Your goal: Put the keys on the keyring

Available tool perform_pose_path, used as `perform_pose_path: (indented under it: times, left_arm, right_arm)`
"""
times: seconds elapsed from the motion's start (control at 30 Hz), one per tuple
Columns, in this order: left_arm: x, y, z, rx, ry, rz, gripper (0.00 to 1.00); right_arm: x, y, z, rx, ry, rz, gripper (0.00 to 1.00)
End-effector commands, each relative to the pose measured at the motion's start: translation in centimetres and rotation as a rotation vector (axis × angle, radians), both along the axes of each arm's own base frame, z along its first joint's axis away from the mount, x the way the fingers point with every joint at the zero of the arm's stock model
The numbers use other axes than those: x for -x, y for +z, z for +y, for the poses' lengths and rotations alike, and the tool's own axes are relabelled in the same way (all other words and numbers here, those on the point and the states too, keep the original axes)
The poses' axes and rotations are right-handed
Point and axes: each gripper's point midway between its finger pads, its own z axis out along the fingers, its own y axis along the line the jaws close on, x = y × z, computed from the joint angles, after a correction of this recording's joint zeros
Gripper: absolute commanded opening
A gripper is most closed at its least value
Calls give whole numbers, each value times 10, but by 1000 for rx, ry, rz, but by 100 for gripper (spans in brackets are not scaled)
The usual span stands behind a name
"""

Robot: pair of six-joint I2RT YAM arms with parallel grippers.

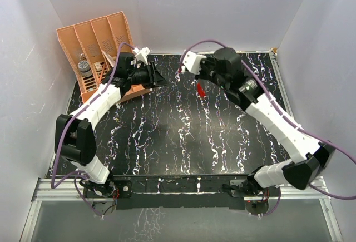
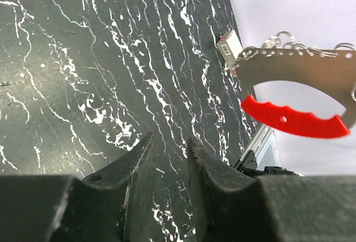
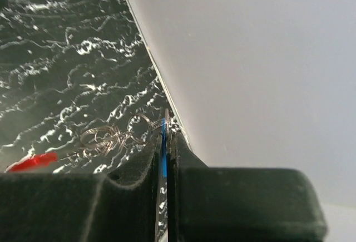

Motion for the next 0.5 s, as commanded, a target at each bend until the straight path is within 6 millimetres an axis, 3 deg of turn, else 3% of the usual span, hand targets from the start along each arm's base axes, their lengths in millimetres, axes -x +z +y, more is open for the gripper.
perform_pose_path:
  times: [0.0,0.47]
  left_arm:
    - [8,17,9,22,-4,-47,28]
    - [11,17,18,38,2,-44,29]
  right_arm:
    - [9,14,17,-40,63,171,0]
    - [13,-9,0,65,-20,257,0]
